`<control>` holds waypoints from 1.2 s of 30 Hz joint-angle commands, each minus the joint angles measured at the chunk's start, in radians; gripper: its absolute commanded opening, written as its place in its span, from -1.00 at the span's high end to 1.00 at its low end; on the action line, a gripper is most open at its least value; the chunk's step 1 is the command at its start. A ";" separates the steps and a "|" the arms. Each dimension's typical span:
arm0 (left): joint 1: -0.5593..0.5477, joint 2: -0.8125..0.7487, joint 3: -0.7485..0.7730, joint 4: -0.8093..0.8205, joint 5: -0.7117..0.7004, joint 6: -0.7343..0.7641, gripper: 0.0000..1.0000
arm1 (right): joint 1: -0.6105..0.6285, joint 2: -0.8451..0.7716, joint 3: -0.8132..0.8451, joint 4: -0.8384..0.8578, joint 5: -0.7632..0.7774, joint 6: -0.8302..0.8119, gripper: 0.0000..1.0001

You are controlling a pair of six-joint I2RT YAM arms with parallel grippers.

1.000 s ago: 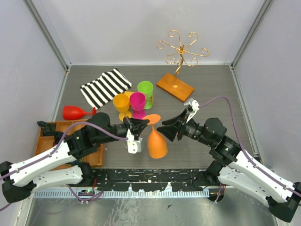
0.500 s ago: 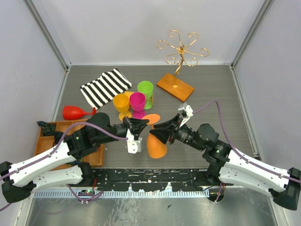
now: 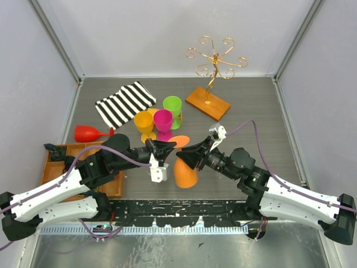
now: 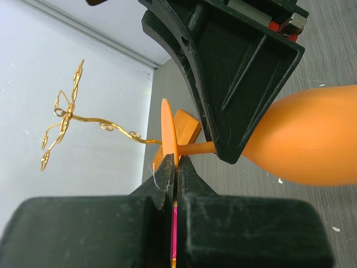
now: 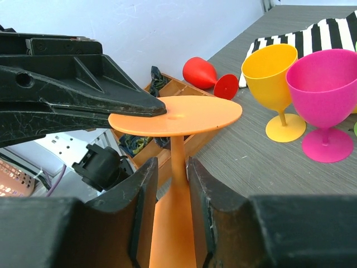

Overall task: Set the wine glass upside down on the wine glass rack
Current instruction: Adjust the wine glass.

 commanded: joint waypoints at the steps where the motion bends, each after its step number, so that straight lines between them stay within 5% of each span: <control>1: -0.002 -0.013 -0.013 0.022 0.003 0.007 1.00 | 0.010 0.016 0.006 0.066 0.008 -0.004 0.32; 6: -0.001 -0.011 -0.015 0.022 0.003 0.007 1.00 | 0.010 0.042 0.009 0.079 -0.004 -0.002 0.34; 19: -0.001 -0.007 -0.015 0.022 0.003 0.007 1.00 | 0.010 0.029 -0.001 0.080 0.025 0.006 0.99; 22: 0.000 -0.007 -0.015 0.022 0.006 0.004 1.00 | 0.010 0.026 0.004 0.068 0.045 0.016 0.99; 28: -0.003 -0.011 -0.020 0.031 0.007 -0.006 0.53 | 0.009 0.020 0.016 0.047 0.057 0.021 0.99; 36: -0.001 -0.019 -0.030 0.052 0.010 -0.020 0.20 | 0.009 0.006 0.033 0.009 0.086 0.018 0.99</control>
